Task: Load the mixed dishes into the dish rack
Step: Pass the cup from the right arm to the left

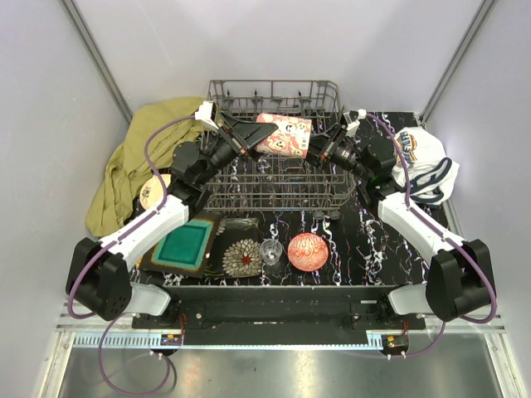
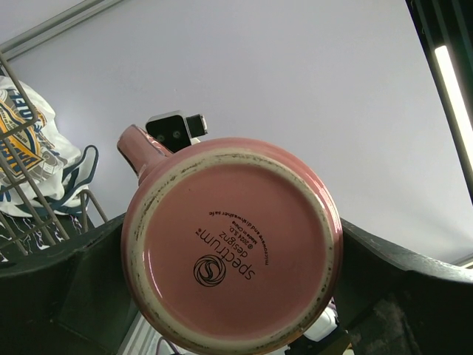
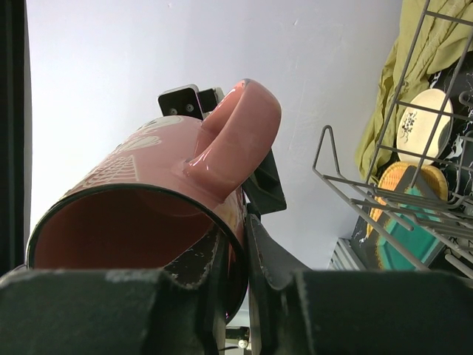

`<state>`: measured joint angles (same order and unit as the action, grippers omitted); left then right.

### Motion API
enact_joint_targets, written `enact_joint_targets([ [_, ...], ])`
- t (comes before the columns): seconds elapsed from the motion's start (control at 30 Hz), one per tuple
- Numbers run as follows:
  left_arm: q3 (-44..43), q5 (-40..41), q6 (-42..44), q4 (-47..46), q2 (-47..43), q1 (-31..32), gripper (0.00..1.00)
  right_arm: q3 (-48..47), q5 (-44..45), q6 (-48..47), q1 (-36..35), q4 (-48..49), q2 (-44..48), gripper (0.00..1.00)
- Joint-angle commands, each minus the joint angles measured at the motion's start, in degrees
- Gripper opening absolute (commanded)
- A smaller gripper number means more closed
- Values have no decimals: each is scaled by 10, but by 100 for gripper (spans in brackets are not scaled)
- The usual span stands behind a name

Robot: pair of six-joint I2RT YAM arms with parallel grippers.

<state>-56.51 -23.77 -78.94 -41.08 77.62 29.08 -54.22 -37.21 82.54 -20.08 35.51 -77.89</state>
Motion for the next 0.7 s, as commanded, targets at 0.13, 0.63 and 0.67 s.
enact_joint_targets([
  [0.13,-6,-14,-3,-55,-3,14,99,-36,4,17,2,74,1,0],
  [0.63,-27,-16,-2,-52,11,18,99,-46,-23,24,1,74,-10,0],
  [0.67,-26,-17,-2,-52,12,18,99,-47,-24,24,2,74,-10,0],
])
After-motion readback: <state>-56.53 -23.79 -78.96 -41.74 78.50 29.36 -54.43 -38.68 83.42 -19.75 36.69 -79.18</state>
